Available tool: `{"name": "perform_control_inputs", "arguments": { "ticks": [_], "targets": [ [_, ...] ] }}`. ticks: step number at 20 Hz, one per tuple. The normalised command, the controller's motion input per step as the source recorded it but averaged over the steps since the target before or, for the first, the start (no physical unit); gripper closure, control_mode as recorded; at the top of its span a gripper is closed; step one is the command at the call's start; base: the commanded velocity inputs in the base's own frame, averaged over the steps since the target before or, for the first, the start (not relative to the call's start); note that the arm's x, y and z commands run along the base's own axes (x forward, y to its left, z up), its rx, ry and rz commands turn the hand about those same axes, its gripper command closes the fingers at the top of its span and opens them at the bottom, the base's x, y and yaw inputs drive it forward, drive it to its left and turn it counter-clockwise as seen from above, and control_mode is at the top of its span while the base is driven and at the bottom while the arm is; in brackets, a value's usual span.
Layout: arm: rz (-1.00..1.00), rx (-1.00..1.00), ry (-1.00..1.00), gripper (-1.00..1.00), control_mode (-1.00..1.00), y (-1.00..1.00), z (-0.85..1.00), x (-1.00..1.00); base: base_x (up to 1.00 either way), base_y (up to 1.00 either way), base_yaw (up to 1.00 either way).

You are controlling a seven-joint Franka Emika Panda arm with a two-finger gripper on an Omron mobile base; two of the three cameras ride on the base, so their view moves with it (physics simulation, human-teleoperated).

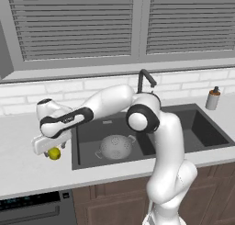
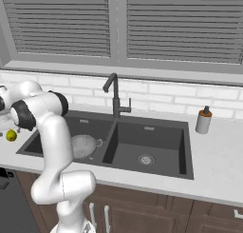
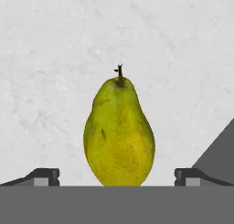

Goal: Put the colander in the sink, put the pear in the colander, and turn on the sink faucet and pour water over the colander.

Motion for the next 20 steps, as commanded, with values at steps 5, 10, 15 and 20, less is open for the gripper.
{"name": "perform_control_inputs", "arguments": {
  "ticks": [5,10,15,20],
  "targets": [
    [0.0,0.0,-0.03,-1.0,-1.0,0.08,-0.09,0.03,0.0,0.0,0.0],
    [0.0,0.0,-0.02,-1.0,-1.0,0.11,-0.24,0.12,0.0,0.0,0.0],
    [0.0,0.0,-0.01,-1.0,-1.0,0.02,-0.25,0.01,0.0,0.0,0.0],
    [0.0,0.0,0.0,1.0,-1.0,0.0,0.0,0.0,0.0,0.0,0.0]
  ]
}}
